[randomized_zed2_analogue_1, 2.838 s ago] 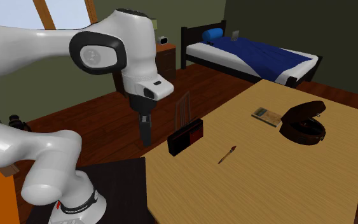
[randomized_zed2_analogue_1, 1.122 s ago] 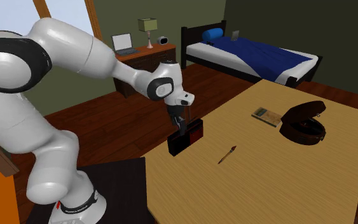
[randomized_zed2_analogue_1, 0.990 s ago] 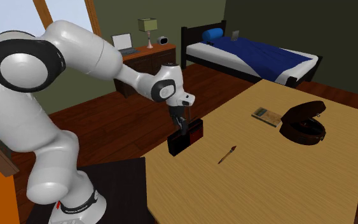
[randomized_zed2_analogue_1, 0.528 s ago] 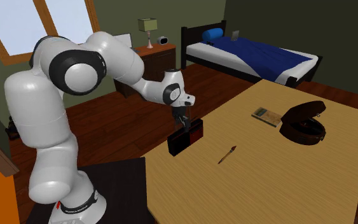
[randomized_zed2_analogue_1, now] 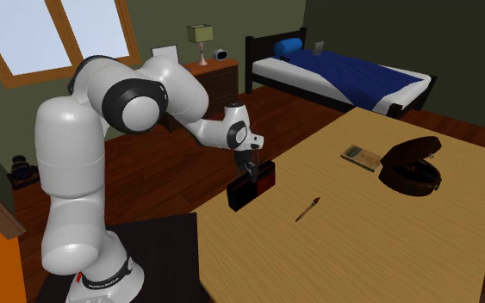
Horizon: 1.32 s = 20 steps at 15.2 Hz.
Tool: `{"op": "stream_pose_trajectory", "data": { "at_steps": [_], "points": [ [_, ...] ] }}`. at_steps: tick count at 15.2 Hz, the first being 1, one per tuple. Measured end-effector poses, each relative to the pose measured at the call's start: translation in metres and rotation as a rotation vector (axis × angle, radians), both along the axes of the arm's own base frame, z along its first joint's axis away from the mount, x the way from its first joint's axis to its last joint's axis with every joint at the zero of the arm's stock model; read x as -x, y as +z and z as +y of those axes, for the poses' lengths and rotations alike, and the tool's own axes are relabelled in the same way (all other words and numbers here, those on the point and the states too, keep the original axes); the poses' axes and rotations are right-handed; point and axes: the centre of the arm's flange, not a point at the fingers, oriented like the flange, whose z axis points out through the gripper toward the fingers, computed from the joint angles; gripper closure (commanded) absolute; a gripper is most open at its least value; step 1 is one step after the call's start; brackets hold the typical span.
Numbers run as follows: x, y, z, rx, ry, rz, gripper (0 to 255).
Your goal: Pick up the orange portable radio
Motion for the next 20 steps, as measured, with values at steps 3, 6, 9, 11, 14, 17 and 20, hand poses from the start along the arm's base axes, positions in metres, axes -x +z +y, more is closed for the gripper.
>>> {"op": "stream_pose_trajectory", "data": {
  "at_steps": [3,6,9,11,14,17,20],
  "points": [
    [0.0,-0.012,-0.001,0.0,0.0,0.0,255],
    [0.0,-0.013,0.0,0.0,0.001,0.0,255],
    [-0.001,-0.013,0.0,0.001,0.002,-0.001,255],
    [-0.001,-0.013,0.0,0.0,0.002,-0.001,255],
    [-0.001,-0.011,-0.001,0.0,0.001,0.0,255],
    [-0.001,0.001,0.0,0.0,0.0,0.001,255],
    [-0.001,0.017,-0.001,0.001,0.0,0.001,255]
  ]
}}
